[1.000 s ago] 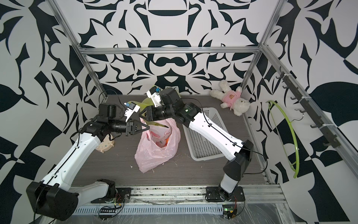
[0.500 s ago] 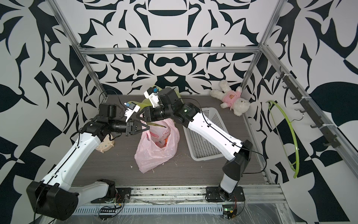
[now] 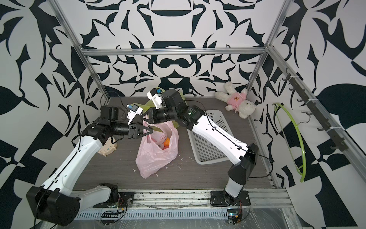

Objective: Place the peach into a plastic bag & tie a knot
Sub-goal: Adjust the plastic bag at the center of the board.

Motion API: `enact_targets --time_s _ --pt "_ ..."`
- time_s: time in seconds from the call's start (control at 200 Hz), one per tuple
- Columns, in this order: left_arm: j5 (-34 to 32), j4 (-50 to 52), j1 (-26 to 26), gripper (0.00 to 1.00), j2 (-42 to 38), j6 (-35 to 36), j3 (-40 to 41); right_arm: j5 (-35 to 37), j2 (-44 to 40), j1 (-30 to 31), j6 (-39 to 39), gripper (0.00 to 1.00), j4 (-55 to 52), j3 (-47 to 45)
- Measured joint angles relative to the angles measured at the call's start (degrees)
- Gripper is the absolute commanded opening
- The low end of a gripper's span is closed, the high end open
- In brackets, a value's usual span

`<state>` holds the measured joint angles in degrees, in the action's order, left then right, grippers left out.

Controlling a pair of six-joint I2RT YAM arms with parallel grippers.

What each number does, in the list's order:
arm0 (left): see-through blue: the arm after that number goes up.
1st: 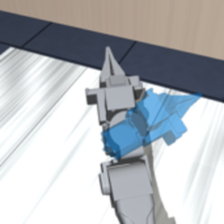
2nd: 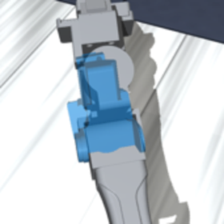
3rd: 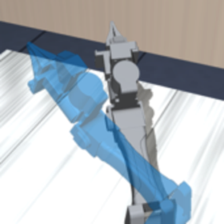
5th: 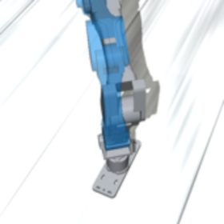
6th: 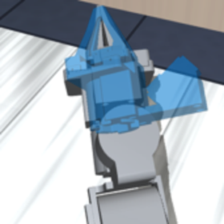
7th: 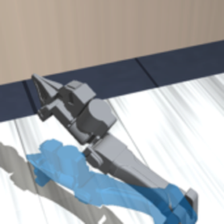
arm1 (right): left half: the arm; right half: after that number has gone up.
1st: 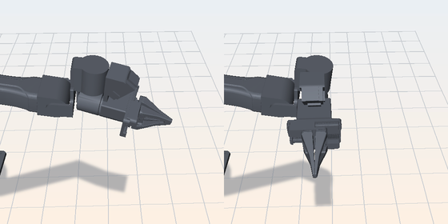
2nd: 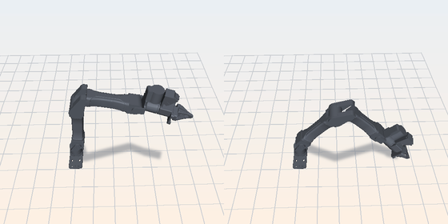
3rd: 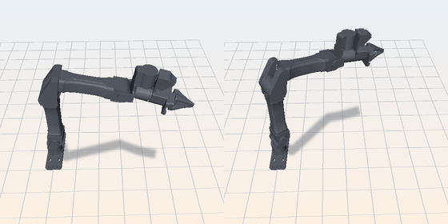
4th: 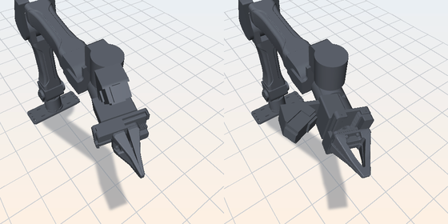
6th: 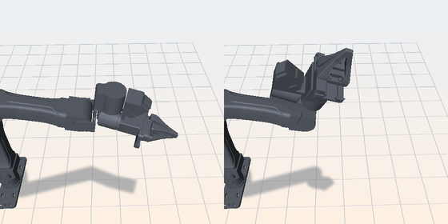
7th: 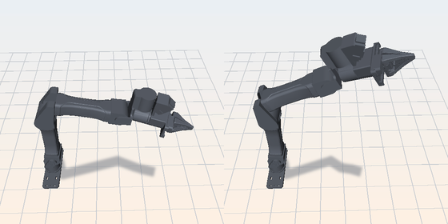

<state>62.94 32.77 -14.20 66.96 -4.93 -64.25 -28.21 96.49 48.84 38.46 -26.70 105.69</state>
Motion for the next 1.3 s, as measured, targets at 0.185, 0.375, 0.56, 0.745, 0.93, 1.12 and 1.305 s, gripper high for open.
enact_targets --time_s 0.185,0.375,0.56,0.745,0.93,1.12,1.305 --pt "-6.14 -3.34 0.04 0.79 -10.49 -4.63 4.17 4.26 -4.22 0.04 0.68 0.0 0.0 -1.84" --pt "-15.26 -4.76 0.02 0.9 -17.31 -5.88 2.82 10.03 -9.01 1.46 2.27 0.0 0.07 -1.97" --pt "-25.73 -5.81 -3.63 0.9 -18.25 -5.88 2.23 16.76 -8.94 5.03 3.89 0.0 -0.44 -1.25" --pt "-38.77 -6.86 -13.66 0.92 -21.35 -3.93 2.23 23.08 -4.72 7.74 4.96 0.0 -2.91 2.73" --pt "-52.65 -7.26 -23.04 0.89 -22.38 -0.68 2.75 25.97 -2.12 8.17 5.81 0.0 -3.85 4.76" --pt "-64.35 -7.28 -24.83 0.86 -22.27 2.03 6.19 27.32 -1.95 8.17 6.38 0.0 -5.11 6.08" --pt "-71.49 -8.48 -24.85 0.82 -23.56 4.57 10.49 27.36 -1.95 8.17 6.51 0.0 -5.55 6.34"
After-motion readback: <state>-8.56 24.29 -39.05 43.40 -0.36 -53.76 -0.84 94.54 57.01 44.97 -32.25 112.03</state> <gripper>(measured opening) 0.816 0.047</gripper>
